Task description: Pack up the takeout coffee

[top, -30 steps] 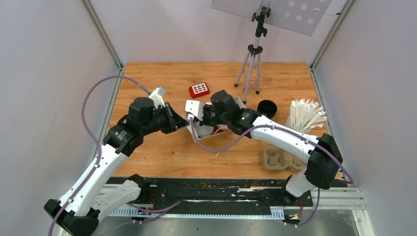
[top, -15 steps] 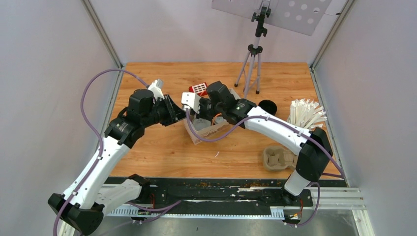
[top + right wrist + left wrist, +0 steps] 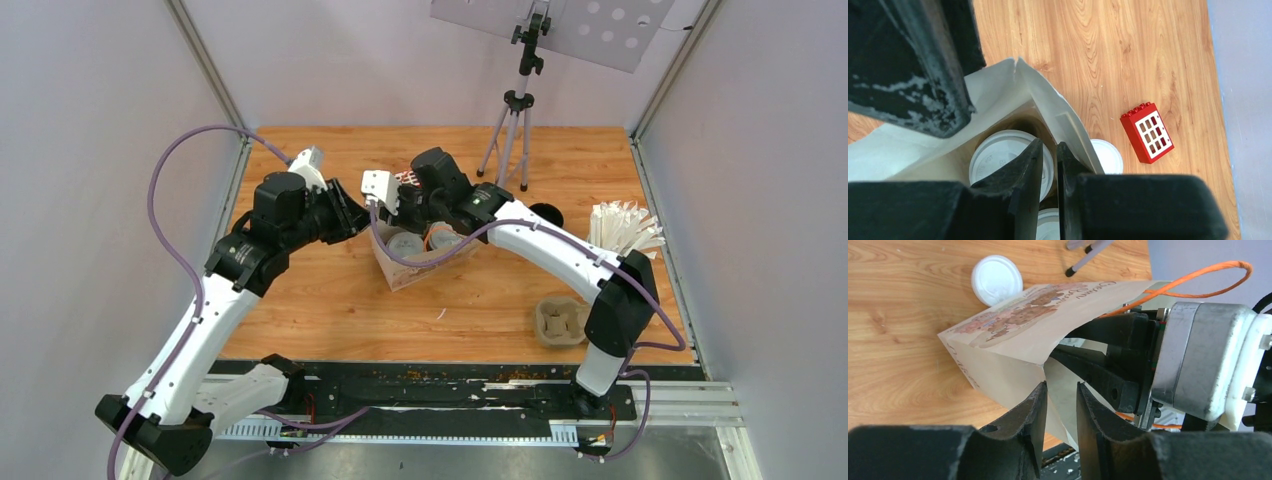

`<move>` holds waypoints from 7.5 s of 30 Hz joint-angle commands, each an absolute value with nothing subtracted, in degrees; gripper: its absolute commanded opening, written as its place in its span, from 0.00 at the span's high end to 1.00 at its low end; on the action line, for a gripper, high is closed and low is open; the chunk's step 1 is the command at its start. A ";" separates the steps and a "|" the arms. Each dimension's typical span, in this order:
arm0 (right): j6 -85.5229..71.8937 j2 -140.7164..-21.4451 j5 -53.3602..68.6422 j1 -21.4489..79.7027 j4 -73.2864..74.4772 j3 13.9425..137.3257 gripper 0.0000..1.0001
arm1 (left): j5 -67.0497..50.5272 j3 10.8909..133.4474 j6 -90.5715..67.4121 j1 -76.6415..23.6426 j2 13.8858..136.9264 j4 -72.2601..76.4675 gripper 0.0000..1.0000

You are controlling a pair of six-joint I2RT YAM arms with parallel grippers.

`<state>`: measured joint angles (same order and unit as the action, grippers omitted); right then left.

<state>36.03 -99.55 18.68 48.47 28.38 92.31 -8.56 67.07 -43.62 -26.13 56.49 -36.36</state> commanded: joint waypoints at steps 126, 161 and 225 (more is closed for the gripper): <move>11.69 -79.70 -12.79 44.62 33.82 102.63 0.47 | 1.76 75.85 -25.49 -21.88 57.70 -43.12 0.41; -30.48 -62.51 -35.61 10.38 64.31 71.50 0.47 | -6.42 69.74 -26.84 -21.88 48.63 -48.82 0.00; -7.61 -54.92 -30.98 10.02 60.44 72.09 0.98 | -0.11 67.98 -23.81 -21.93 48.32 -50.92 0.00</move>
<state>-10.24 -56.86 -29.74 10.31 56.53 64.69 0.05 65.84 -24.69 -21.78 49.69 -52.49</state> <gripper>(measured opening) 0.060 0.998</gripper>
